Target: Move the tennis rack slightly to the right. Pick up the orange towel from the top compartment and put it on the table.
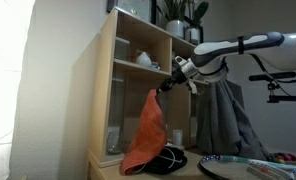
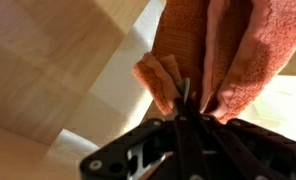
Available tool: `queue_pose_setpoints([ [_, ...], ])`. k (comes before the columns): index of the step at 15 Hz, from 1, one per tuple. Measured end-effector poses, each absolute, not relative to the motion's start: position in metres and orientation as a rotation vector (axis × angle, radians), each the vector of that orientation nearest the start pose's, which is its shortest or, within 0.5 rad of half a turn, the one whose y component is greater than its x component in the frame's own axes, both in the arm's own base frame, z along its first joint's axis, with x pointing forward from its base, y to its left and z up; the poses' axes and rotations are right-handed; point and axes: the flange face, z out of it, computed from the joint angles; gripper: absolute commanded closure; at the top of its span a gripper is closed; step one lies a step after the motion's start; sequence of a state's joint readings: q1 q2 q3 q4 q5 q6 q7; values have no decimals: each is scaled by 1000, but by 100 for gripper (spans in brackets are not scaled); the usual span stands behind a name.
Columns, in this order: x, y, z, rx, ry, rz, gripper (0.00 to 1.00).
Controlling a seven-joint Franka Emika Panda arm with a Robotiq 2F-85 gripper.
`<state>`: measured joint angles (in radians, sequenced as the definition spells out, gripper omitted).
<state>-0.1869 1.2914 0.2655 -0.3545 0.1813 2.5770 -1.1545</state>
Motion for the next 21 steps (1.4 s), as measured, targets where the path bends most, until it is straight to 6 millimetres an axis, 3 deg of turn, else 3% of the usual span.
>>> queue_pose_setpoints([
  [12,846,-116,401,-2732,-1173,-1570,99],
  [16,850,-106,369,-2786,-1304,-1477,99],
  [21,853,-80,311,-2846,-1560,-1298,98],
])
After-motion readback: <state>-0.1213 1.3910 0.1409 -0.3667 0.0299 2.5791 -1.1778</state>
